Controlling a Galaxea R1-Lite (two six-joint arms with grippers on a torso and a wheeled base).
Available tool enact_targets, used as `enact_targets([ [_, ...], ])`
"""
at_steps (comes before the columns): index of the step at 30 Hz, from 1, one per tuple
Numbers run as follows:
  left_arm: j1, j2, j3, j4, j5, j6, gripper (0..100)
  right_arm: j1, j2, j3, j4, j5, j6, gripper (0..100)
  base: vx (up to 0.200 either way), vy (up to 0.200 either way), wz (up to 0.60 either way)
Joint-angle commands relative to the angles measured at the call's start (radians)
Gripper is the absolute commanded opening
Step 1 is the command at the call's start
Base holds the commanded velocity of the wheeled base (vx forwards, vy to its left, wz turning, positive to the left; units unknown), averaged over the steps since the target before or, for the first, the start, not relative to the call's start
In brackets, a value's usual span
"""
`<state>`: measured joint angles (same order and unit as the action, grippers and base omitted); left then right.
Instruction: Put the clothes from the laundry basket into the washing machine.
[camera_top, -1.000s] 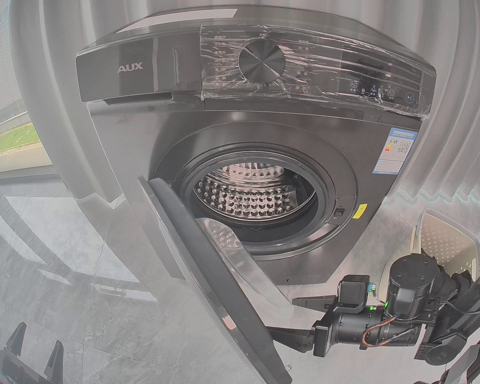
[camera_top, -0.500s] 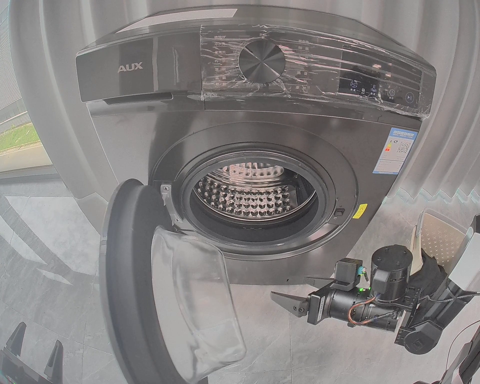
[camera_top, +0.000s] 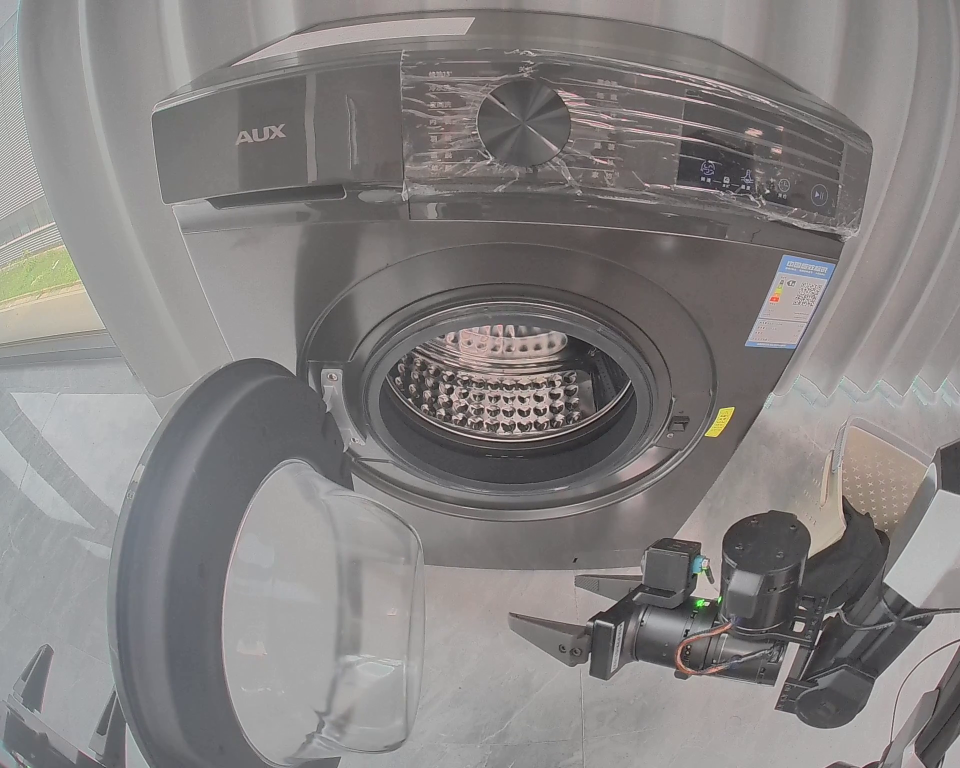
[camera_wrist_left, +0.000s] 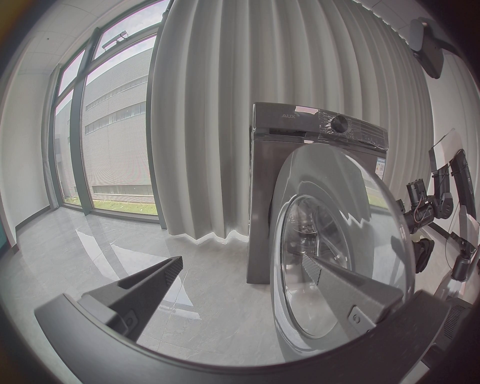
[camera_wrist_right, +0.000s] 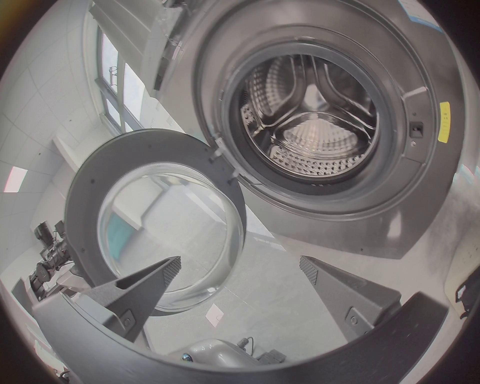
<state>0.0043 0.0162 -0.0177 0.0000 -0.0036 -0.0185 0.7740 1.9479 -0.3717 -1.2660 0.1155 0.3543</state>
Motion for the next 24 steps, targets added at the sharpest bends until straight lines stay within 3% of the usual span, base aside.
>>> enact_targets([
  [1, 0.000, -0.013, 0.018, -0.002, 0.001, -0.001, 100, 0.037, 0.006, -0.001, -0.029, 0.001, 0.000, 100, -0.200, 0.000, 0.00],
  [11, 0.000, -0.013, 0.018, -0.002, 0.001, 0.000, 100, 0.079, 0.094, -0.055, -0.095, 0.001, 0.020, 100, -0.200, 0.000, 0.00],
  [14, 0.000, -0.013, 0.018, -0.002, 0.001, 0.002, 100, 0.088, 0.108, -0.112, -0.079, 0.001, 0.046, 100, 0.000, 0.000, 0.00],
  [20, 0.000, -0.013, 0.018, -0.002, 0.001, 0.000, 100, 0.088, 0.163, -0.179, -0.067, 0.001, 0.049, 100, 0.000, 0.000, 0.00],
  [24, 0.000, -0.013, 0.018, -0.002, 0.001, 0.003, 100, 0.076, 0.200, -0.216, -0.061, 0.001, 0.049, 100, -0.150, 0.000, 0.00],
])
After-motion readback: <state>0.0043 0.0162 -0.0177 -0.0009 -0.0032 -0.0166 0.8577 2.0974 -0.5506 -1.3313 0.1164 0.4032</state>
